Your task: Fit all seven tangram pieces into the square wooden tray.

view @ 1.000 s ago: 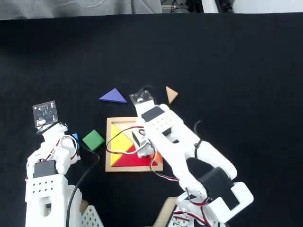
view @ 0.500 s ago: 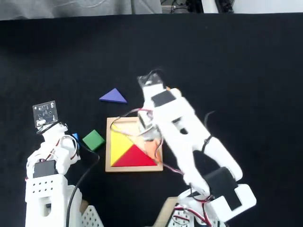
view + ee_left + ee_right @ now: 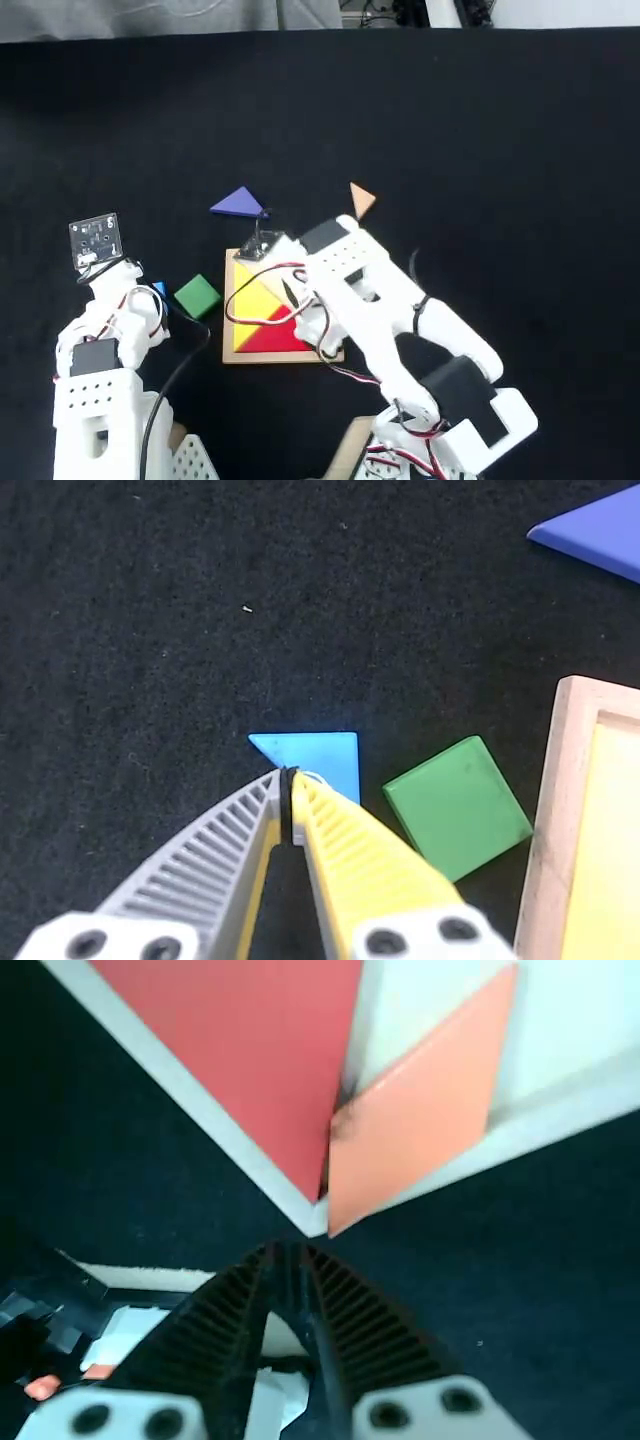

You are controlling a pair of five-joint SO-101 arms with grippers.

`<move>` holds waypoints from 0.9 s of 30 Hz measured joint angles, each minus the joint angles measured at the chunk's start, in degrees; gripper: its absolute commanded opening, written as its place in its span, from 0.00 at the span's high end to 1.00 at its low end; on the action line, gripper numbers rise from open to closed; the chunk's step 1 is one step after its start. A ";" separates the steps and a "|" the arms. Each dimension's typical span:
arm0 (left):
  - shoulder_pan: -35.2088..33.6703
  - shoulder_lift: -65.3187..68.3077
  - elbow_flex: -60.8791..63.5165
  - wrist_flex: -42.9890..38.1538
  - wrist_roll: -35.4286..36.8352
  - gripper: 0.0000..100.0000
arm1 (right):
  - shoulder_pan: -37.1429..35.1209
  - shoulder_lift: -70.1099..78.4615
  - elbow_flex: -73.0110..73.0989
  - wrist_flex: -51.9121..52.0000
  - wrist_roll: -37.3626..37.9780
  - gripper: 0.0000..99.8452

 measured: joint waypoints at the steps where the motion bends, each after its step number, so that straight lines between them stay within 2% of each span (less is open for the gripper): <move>1: 0.00 0.00 0.00 0.00 0.00 0.97 | 0.00 0.00 0.79 -0.88 0.26 0.99; 7: 0.00 0.00 0.00 0.00 0.00 0.97 | -0.09 0.00 2.55 -6.68 0.53 0.99; 13: 0.00 0.00 0.00 0.00 0.00 0.97 | -0.09 0.00 2.55 -8.18 0.53 0.99; 20: 0.00 0.00 0.00 0.00 0.00 0.97 | -0.09 0.00 4.04 -17.76 0.53 0.99; 23: 0.00 0.00 0.00 0.00 0.00 0.97 | -0.09 -0.79 3.96 -15.91 0.53 0.99; 27: 0.00 0.00 0.00 0.00 0.00 0.97 | -0.09 -6.51 3.08 -8.09 0.62 0.99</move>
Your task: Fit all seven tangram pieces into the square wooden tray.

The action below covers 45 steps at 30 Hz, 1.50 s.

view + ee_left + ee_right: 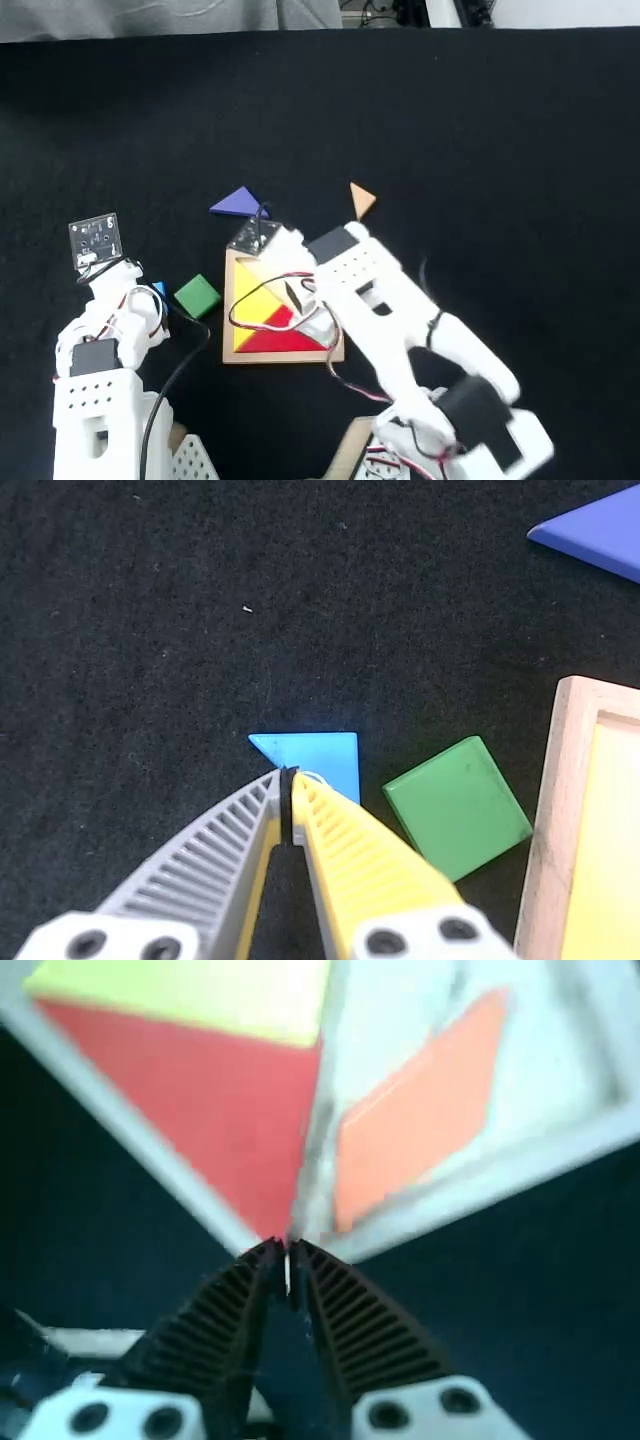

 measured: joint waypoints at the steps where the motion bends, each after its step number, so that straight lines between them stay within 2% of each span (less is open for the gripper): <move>1: 0.00 0.00 0.00 0.00 0.00 0.97 | 0.00 -1.76 -1.41 1.05 0.09 0.99; 4: 0.00 0.00 0.00 0.00 0.00 0.97 | 0.00 -6.15 -3.96 0.97 0.09 0.99; 8: 0.00 0.00 0.00 0.00 0.00 0.97 | 0.00 -6.24 -4.04 -7.65 0.09 0.99; 11: 0.00 0.00 0.00 0.00 0.00 0.97 | 1.32 -2.11 -4.04 -15.38 0.18 0.99; 14: 0.00 0.00 0.00 0.00 0.00 0.97 | 3.08 4.48 -4.57 -18.64 0.09 0.99; 21: 0.00 0.00 0.00 0.00 0.00 0.97 | 3.25 16.00 -11.69 -19.43 0.09 0.99; 28: 0.00 0.00 0.00 0.00 0.00 0.97 | 3.43 17.05 -15.30 -20.48 -2.81 0.99; 40: 0.00 0.00 0.00 0.00 0.00 0.97 | 3.43 22.42 -15.38 -20.84 -3.25 0.99; 45: 0.00 0.00 0.00 0.00 0.00 0.97 | 3.43 21.54 -15.38 -17.58 -2.29 0.99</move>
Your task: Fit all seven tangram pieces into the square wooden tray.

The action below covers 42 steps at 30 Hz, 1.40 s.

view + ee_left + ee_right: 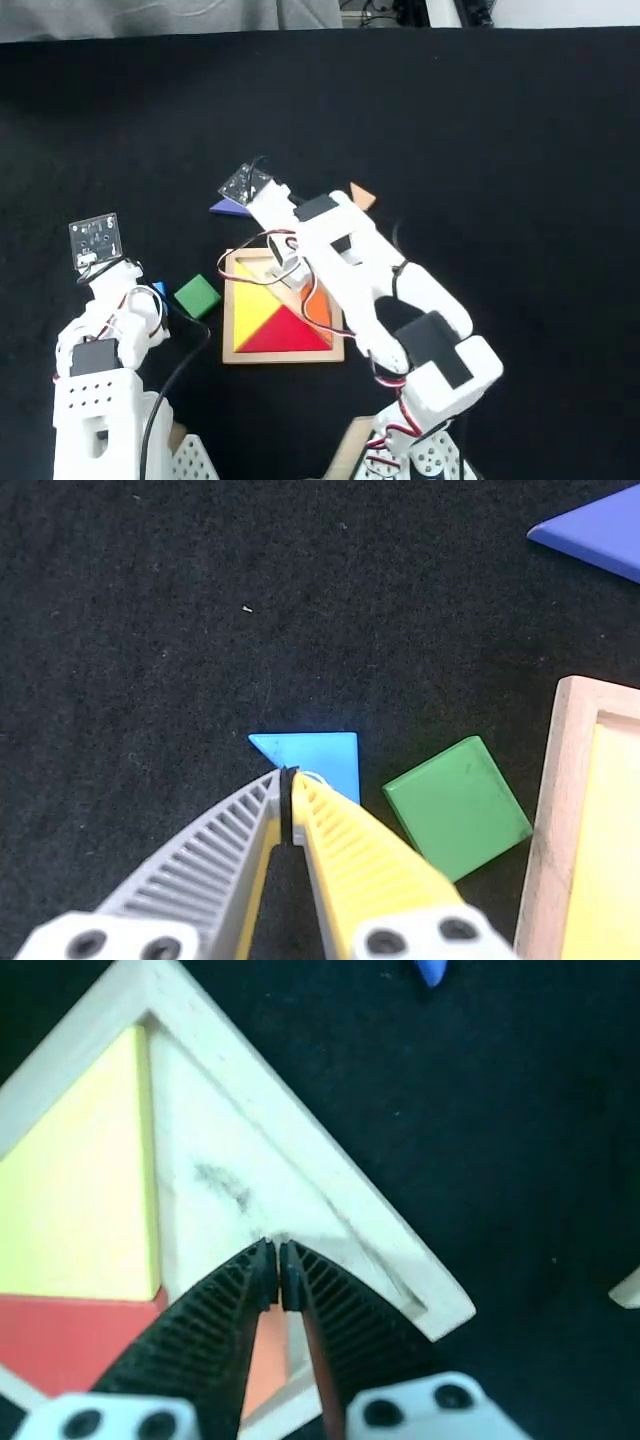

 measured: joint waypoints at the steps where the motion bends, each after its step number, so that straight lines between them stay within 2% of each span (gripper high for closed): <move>1: 0.00 0.00 0.00 0.00 0.00 0.97 | 0.00 -0.70 0.00 0.53 0.18 0.99; 14: 0.00 0.00 0.00 0.00 0.00 0.97 | 3.52 -3.08 2.64 0.09 0.44 0.99; 21: 0.00 0.00 0.00 0.00 0.00 0.97 | 3.52 -14.68 6.77 0.97 0.44 0.99; 26: 0.00 0.00 0.00 0.00 0.00 0.97 | 3.52 -23.21 16.97 -8.62 0.44 0.99; 31: 0.00 0.00 0.00 0.00 0.00 0.97 | 1.41 -21.10 18.02 -12.75 0.44 0.99; 37: 0.00 0.00 0.00 0.00 0.00 0.97 | 0.70 -9.93 12.04 -11.60 0.44 0.99; 42: 0.00 0.00 0.00 0.00 0.00 0.97 | 0.70 -6.86 9.32 -9.76 0.44 0.99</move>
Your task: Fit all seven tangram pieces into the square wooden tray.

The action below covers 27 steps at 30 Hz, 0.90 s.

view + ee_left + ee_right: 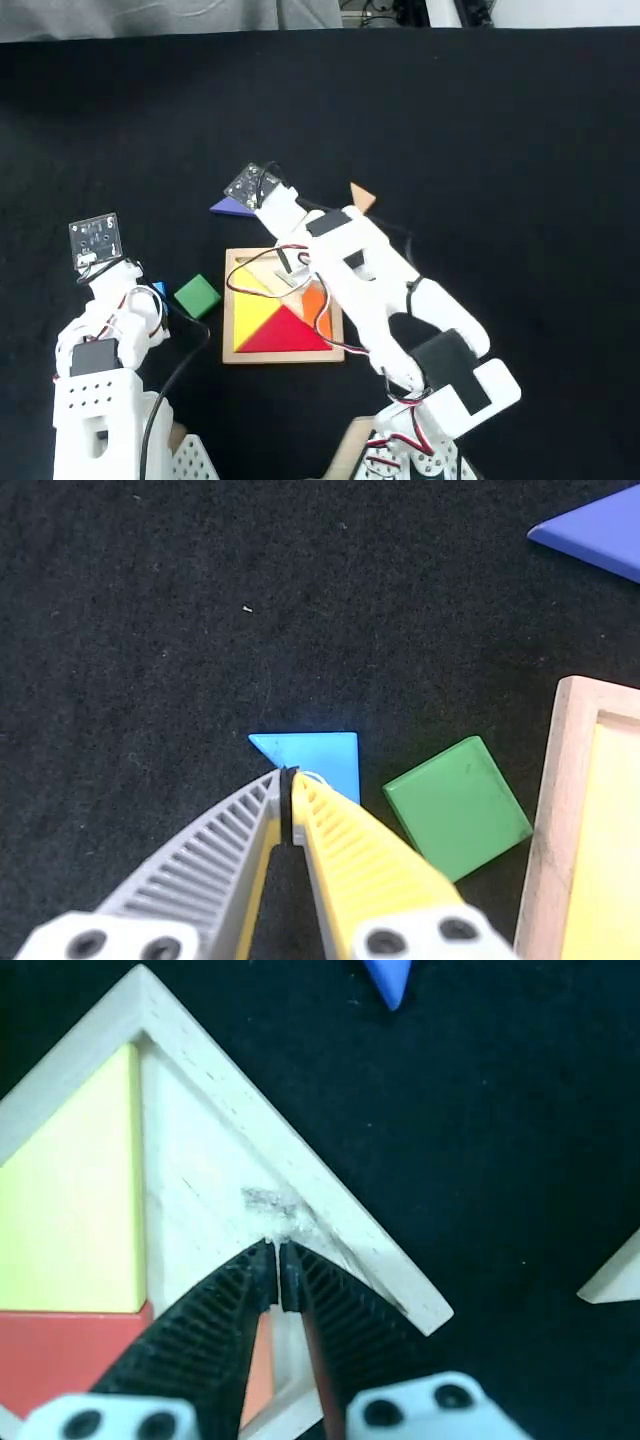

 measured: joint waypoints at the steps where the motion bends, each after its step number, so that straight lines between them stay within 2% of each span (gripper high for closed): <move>1: 0.00 0.00 0.00 0.00 0.00 0.97 | 0.00 0.00 0.00 0.00 0.00 0.99; 14: 0.00 0.00 0.00 0.00 0.00 0.97 | 1.41 0.53 0.79 0.00 0.00 0.99; 21: 0.00 0.00 0.00 0.00 0.00 0.97 | 2.29 0.44 0.79 3.52 2.99 0.99; 27: 0.00 0.00 0.00 0.00 0.00 0.97 | 2.29 -7.21 4.04 4.13 3.08 0.99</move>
